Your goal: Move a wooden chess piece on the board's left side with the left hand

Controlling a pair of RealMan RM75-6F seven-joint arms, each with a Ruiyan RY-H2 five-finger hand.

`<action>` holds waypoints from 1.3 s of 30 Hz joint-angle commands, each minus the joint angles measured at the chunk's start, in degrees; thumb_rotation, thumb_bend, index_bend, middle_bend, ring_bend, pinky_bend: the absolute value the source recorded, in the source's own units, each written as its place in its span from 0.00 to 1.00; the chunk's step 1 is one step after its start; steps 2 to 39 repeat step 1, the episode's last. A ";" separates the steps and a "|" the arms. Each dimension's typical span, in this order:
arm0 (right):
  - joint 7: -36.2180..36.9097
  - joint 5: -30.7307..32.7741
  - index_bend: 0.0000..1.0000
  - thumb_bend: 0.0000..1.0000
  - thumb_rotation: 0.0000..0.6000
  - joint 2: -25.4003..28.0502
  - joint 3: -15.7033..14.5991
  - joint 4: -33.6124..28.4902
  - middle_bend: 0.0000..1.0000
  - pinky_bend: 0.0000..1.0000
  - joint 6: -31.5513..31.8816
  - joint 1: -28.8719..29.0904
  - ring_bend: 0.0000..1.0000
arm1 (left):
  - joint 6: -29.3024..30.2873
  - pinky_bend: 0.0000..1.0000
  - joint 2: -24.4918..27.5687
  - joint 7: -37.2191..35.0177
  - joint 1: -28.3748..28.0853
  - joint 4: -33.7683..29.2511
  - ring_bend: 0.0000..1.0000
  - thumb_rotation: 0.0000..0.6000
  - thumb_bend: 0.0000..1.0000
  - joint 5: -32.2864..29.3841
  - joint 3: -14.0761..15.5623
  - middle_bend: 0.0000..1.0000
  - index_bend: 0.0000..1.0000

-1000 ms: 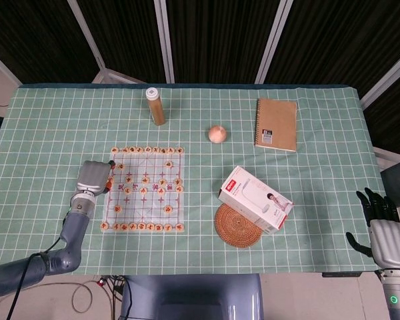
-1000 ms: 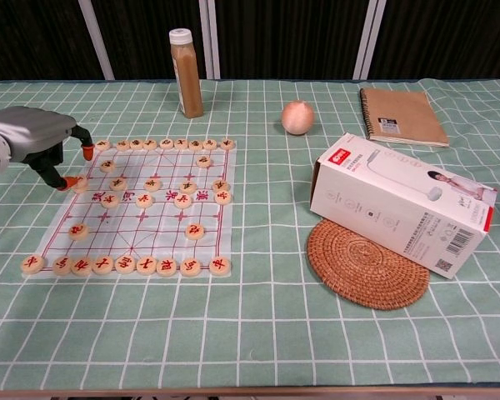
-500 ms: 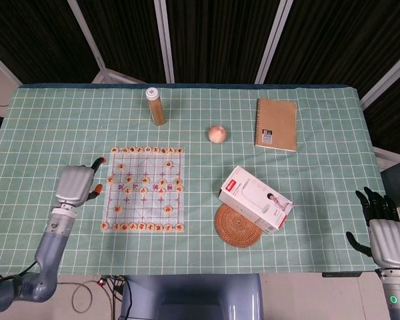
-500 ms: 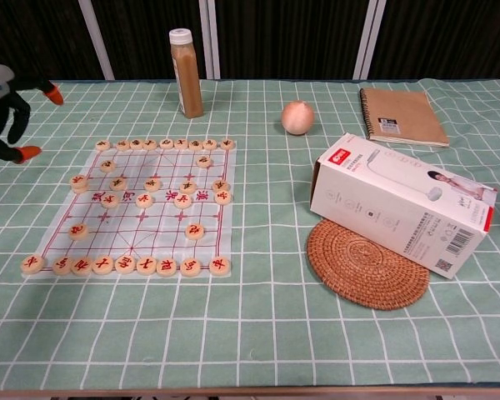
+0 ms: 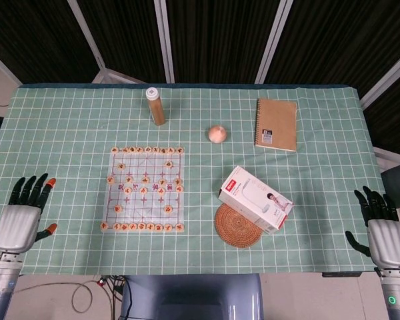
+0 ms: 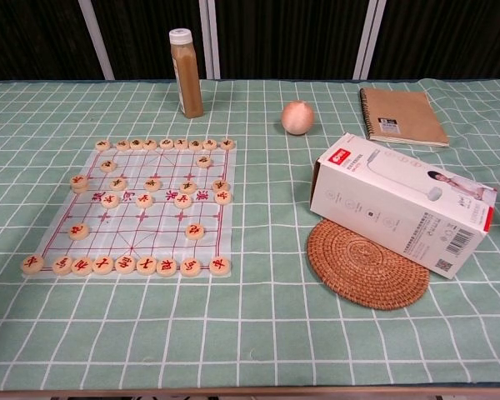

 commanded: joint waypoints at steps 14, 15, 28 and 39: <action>-0.02 -0.01 0.00 0.34 1.00 -0.05 -0.04 0.13 0.00 0.00 -0.05 0.01 0.00 | 0.55 0.00 -0.73 -2.30 1.25 1.80 0.00 1.00 0.00 0.52 -0.69 0.00 0.00; -0.02 -0.01 0.00 0.34 1.00 -0.05 -0.04 0.13 0.00 0.00 -0.05 0.01 0.00 | 0.55 0.00 -0.73 -2.30 1.25 1.80 0.00 1.00 0.00 0.52 -0.69 0.00 0.00; -0.02 -0.01 0.00 0.34 1.00 -0.05 -0.04 0.13 0.00 0.00 -0.05 0.01 0.00 | 0.55 0.00 -0.73 -2.30 1.25 1.80 0.00 1.00 0.00 0.52 -0.69 0.00 0.00; -0.02 -0.01 0.00 0.34 1.00 -0.05 -0.04 0.13 0.00 0.00 -0.05 0.01 0.00 | 0.55 0.00 -0.73 -2.30 1.25 1.80 0.00 1.00 0.00 0.52 -0.69 0.00 0.00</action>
